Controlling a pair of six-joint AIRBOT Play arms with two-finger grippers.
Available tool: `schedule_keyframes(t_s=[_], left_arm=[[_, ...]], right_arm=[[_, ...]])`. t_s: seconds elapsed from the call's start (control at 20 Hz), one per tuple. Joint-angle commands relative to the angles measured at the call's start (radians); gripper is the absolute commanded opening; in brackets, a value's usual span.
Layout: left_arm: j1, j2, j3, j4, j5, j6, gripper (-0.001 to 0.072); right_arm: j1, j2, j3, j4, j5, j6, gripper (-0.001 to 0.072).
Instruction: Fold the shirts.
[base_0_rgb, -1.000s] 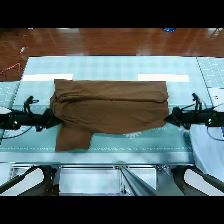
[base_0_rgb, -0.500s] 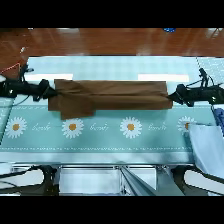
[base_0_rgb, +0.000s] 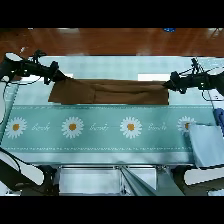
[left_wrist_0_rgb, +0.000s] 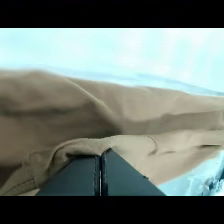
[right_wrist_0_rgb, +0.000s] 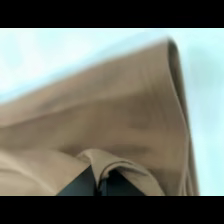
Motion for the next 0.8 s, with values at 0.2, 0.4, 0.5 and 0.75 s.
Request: schedule_keyframes(t_s=[0.2, 0.4, 0.5, 0.75], left_arm=[[-0.016, -0.091, 0.061, -0.007, 0.067, 0.033, 0.0153], [0.028, -0.085, 0.153, 0.028, -0.077, -0.021, 0.0507], [0.083, -0.034, 0.192, 0.103, -0.159, -0.057, 0.0507], [0.149, 0.214, 0.141, 0.272, -0.228, 0.038, 0.0506]], right_arm=[[0.002, -0.089, 0.072, 0.040, -0.090, 0.012, 0.0321], [-0.043, -0.061, 0.117, 0.016, -0.043, 0.004, 0.0409], [-0.120, -0.004, 0.139, -0.030, 0.005, -0.001, 0.0409], [-0.253, 0.146, 0.064, -0.246, 0.071, 0.051, 0.0409]])
